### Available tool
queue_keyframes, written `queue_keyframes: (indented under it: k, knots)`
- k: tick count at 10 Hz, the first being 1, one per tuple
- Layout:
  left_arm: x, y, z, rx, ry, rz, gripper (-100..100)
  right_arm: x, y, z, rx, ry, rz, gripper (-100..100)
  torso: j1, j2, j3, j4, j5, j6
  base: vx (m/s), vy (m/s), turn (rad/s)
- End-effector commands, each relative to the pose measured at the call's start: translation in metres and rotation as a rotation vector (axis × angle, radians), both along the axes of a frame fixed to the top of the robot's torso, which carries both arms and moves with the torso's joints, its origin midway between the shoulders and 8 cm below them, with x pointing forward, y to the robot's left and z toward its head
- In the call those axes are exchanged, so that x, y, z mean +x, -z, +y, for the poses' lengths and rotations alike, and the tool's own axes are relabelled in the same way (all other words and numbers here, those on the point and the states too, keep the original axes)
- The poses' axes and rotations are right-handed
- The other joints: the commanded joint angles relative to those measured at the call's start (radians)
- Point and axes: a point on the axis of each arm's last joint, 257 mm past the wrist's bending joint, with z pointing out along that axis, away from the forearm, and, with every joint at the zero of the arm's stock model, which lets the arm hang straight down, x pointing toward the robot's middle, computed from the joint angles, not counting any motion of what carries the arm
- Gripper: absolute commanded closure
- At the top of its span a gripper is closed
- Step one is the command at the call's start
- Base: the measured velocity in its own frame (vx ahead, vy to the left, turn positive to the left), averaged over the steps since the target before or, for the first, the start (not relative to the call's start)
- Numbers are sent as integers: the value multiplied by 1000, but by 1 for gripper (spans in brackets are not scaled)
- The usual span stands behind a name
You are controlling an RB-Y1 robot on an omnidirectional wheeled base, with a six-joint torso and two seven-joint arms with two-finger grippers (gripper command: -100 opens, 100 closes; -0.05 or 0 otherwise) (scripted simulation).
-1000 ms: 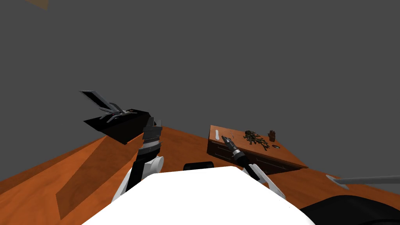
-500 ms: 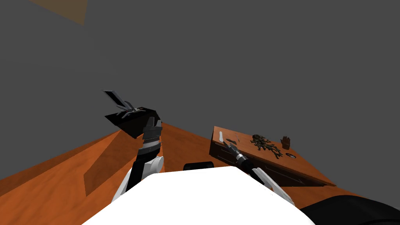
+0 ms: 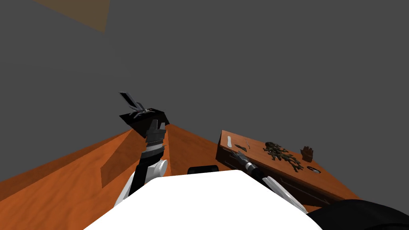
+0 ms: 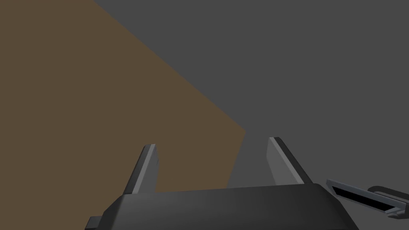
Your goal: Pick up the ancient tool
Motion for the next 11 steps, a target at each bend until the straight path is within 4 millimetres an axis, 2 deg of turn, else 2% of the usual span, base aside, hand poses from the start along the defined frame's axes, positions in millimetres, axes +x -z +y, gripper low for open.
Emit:
queue_keyframes:
  k: [1,6,11]
  knots:
    - [0,0,0,0,0,0,0,-7,15,-10,-38,-7,36,-100,0,0,0,0,0,0,26,14,117]
    - [0,0,0,0,0,0,0,-57,65,-54,-255,-97,203,-100,-1,-1,-1,0,0,1,44,10,153]
    - [0,0,0,0,0,0,0,-98,94,-90,-388,-159,326,-100,-1,-3,-2,-1,0,0,52,-7,129]
